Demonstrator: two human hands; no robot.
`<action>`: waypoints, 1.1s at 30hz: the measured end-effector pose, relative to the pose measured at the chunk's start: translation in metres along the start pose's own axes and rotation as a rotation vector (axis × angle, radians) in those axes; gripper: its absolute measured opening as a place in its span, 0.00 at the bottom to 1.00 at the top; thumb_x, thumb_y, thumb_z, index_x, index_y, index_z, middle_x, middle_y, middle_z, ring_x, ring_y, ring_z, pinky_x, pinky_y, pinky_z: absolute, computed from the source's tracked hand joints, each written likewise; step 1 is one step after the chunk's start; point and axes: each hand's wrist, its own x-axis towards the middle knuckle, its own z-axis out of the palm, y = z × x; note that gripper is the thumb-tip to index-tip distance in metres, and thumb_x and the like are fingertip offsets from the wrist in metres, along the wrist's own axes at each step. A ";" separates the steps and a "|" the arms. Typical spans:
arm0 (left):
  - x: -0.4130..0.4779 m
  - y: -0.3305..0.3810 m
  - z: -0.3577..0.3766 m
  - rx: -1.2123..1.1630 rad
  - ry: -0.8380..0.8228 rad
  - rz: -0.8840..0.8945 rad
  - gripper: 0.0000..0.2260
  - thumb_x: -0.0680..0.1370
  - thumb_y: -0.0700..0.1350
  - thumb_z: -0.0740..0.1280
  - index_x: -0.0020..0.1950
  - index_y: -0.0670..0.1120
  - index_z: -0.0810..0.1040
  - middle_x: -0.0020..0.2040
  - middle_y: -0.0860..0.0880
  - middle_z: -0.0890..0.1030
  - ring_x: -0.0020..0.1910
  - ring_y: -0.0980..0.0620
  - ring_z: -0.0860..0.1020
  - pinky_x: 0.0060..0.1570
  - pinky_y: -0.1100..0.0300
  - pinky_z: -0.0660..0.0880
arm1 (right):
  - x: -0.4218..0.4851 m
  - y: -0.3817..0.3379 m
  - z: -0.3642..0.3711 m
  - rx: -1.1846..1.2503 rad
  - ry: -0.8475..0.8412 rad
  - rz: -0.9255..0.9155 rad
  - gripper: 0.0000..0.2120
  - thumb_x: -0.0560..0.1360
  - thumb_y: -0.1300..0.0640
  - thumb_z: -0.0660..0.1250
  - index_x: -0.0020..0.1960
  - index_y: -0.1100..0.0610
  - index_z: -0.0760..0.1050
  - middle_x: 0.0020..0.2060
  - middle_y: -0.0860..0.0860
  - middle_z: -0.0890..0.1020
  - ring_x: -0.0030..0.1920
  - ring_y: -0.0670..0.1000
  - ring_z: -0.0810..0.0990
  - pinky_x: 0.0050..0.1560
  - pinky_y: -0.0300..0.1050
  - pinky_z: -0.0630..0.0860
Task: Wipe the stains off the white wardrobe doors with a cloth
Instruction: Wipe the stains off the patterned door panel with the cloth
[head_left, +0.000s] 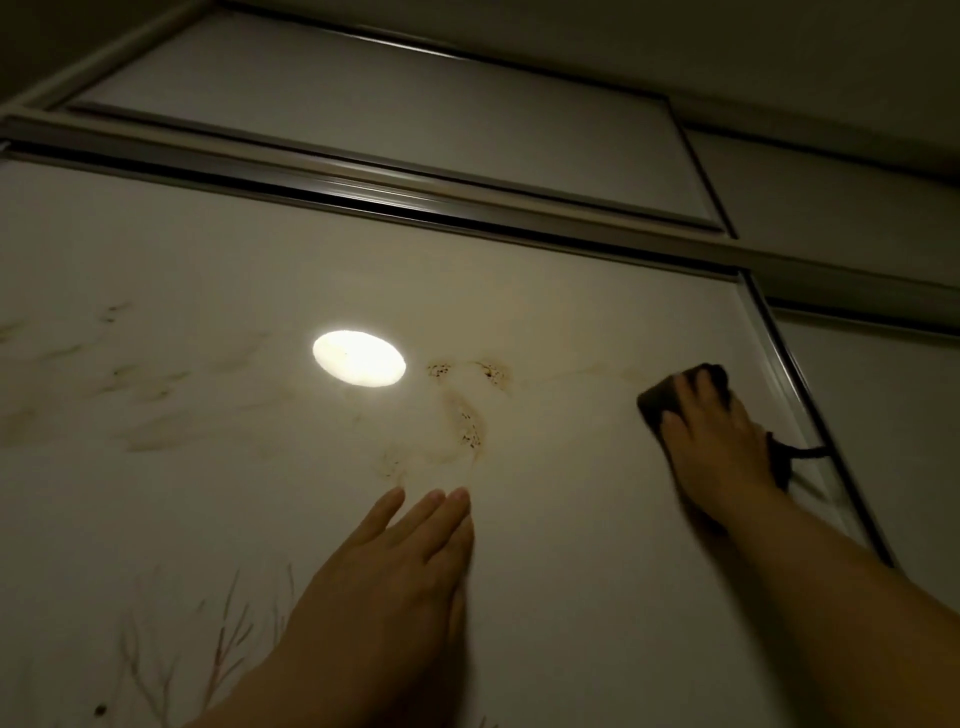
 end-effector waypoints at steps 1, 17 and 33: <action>-0.001 -0.001 0.001 0.001 0.003 -0.004 0.20 0.77 0.49 0.52 0.59 0.44 0.80 0.60 0.47 0.78 0.56 0.49 0.78 0.60 0.50 0.61 | 0.015 -0.004 -0.002 -0.016 -0.006 0.023 0.24 0.81 0.51 0.46 0.76 0.51 0.48 0.76 0.52 0.46 0.73 0.61 0.49 0.71 0.62 0.50; 0.002 -0.005 -0.002 0.073 0.013 0.032 0.27 0.81 0.53 0.40 0.60 0.45 0.77 0.60 0.47 0.77 0.56 0.47 0.77 0.64 0.56 0.51 | -0.075 -0.061 -0.005 0.058 -0.090 -0.562 0.26 0.79 0.44 0.43 0.76 0.45 0.45 0.75 0.44 0.41 0.74 0.49 0.39 0.68 0.48 0.35; -0.002 0.004 -0.021 0.049 -0.057 -0.005 0.22 0.81 0.50 0.46 0.62 0.46 0.77 0.62 0.48 0.77 0.58 0.49 0.77 0.57 0.40 0.67 | -0.048 -0.137 0.003 0.056 -0.075 -0.623 0.26 0.80 0.47 0.47 0.76 0.47 0.45 0.76 0.47 0.43 0.75 0.53 0.42 0.71 0.55 0.42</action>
